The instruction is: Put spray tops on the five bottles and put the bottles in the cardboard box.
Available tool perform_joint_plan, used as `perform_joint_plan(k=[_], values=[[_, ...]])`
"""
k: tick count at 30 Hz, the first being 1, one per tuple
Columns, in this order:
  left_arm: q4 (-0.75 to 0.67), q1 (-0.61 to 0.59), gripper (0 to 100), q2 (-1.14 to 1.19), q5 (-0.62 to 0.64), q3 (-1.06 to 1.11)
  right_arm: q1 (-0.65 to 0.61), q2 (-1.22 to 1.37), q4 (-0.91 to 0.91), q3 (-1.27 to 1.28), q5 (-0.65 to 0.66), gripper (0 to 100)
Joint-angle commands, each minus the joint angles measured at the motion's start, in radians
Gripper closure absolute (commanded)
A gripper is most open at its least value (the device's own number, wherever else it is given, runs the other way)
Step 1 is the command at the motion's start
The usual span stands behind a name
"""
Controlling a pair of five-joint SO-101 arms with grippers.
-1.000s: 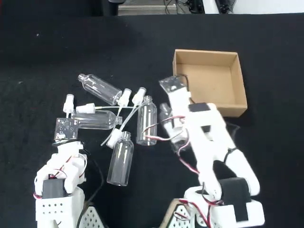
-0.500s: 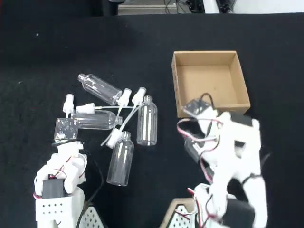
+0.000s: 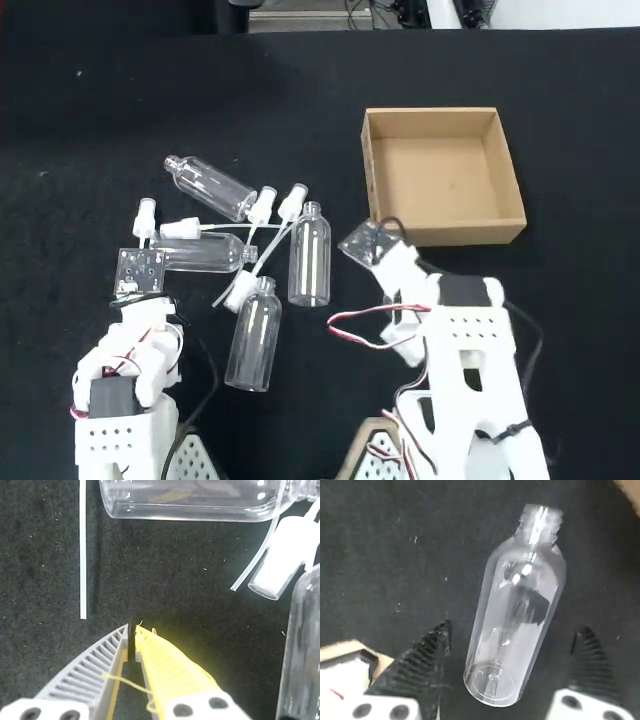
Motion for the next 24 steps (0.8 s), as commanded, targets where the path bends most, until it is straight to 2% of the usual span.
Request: perform_joint_plan(k=[1,6,13,19,24], values=[[0.005,0.004,97,-0.009,-0.002,0.018,-0.041,-0.027,0.003,-0.091,-0.049,66.0],[0.005,0.004,97,-0.009,-0.002,0.018,-0.041,-0.027,-0.015,-0.107,-0.043,65.9],[0.005,0.004,97,-0.009,-0.002,0.018,-0.043,-0.027,-0.180,0.039,-0.043,66.2],[0.005,0.004,97,-0.009,-0.002,0.018,-0.021,-0.027,-0.404,0.206,-0.043,66.2],[0.005,0.004,97,-0.009,-0.002,0.018,-0.026,-0.027,-0.430,0.242,-0.041,67.6]])
